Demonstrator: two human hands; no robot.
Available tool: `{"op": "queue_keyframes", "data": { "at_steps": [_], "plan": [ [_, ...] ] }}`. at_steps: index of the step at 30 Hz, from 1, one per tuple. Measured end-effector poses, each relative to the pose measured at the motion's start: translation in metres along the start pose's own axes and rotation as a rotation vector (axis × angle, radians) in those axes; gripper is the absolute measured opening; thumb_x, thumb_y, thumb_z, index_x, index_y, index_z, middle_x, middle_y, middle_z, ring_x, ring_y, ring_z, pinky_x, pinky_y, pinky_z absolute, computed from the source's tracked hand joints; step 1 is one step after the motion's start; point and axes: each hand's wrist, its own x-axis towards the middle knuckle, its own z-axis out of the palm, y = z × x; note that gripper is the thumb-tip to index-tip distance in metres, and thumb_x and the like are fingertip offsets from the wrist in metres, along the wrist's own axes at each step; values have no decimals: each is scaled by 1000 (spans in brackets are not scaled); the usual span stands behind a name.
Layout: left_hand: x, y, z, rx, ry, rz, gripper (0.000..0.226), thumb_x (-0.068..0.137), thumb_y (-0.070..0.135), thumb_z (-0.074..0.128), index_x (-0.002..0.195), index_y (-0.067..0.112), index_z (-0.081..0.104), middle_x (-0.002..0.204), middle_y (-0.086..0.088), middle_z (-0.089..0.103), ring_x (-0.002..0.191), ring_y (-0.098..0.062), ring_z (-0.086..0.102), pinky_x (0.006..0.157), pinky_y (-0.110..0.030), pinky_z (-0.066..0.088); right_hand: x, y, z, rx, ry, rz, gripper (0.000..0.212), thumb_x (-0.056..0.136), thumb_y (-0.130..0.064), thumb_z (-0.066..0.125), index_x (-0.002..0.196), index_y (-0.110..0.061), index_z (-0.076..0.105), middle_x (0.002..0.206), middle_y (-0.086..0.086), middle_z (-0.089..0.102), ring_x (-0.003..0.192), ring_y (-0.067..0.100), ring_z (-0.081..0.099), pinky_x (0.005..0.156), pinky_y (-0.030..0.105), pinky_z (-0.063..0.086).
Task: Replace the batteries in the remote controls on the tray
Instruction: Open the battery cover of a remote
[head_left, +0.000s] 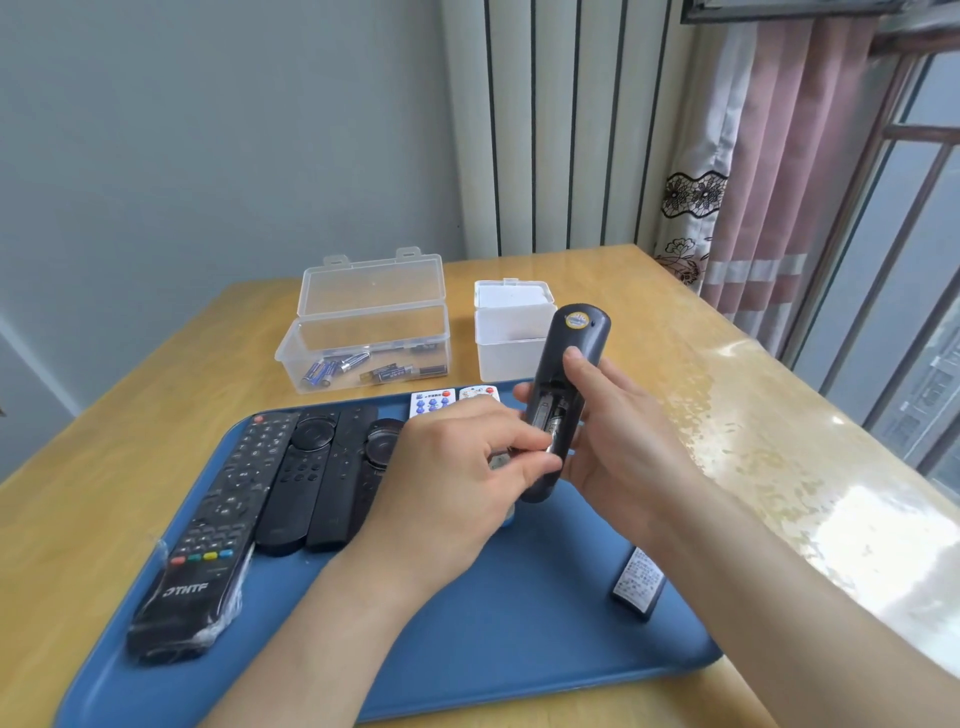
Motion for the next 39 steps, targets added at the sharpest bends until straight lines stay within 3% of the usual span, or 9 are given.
{"op": "queue_keyframes", "data": {
  "at_steps": [8,11,18,22,25,29,32,35,39],
  "plan": [
    [4,1,-6,-21,-27,-105,21,71,19,84,90,26,77,69,9,56,67,-4,52,62,-9,37,-1,1,4,-36,-33,-31,30,103,-35,47,117,-11,59,92,13,67,77,32,61,60,36,49],
    [6,5,-9,-62,-27,-229,23,68,16,86,81,32,76,66,11,54,60,-1,49,58,-5,34,-4,-1,8,-37,-77,-53,30,103,-33,45,118,-9,56,93,17,65,75,33,62,62,38,52],
    [9,7,-11,-385,-7,-525,39,67,-12,77,75,15,51,56,16,50,57,-11,40,64,-27,46,-12,1,21,-72,-139,-70,27,103,-32,44,117,-9,52,78,9,68,75,33,64,68,43,54],
    [8,4,-7,-401,47,-561,33,72,-7,75,75,18,53,67,3,54,61,-14,41,65,-29,42,-10,-1,16,-54,-208,-21,20,99,-5,47,117,-7,55,87,17,67,80,35,65,74,45,52],
    [9,-3,-12,-490,-21,-615,32,72,-8,76,77,15,55,57,14,52,54,-6,45,68,-22,43,-8,1,14,-95,-252,9,33,92,11,41,120,-2,54,95,24,64,82,34,65,83,50,53],
    [10,-1,-18,-533,-86,-602,17,81,3,72,83,14,60,59,12,54,50,-2,45,52,-12,38,-4,-2,11,-125,-269,-12,33,90,14,38,121,6,49,92,23,65,76,32,67,77,48,57],
    [12,-3,-21,-721,-92,-694,15,96,7,51,91,9,65,64,2,54,49,-7,36,40,-15,23,-1,-4,6,-127,-251,0,32,92,13,37,122,9,47,85,16,71,70,28,69,67,41,59],
    [13,-5,-21,-865,-59,-737,25,100,6,41,94,10,65,70,-4,59,56,-11,46,53,-22,31,1,-4,1,-73,-209,55,35,92,11,39,124,5,49,96,20,71,73,29,71,66,42,59],
    [11,-3,-16,-849,13,-727,18,97,13,50,92,19,67,76,2,70,70,-10,54,63,-27,33,3,-5,-3,10,-174,108,31,96,2,45,125,-5,54,112,25,66,74,29,67,69,42,58]
  ]
}}
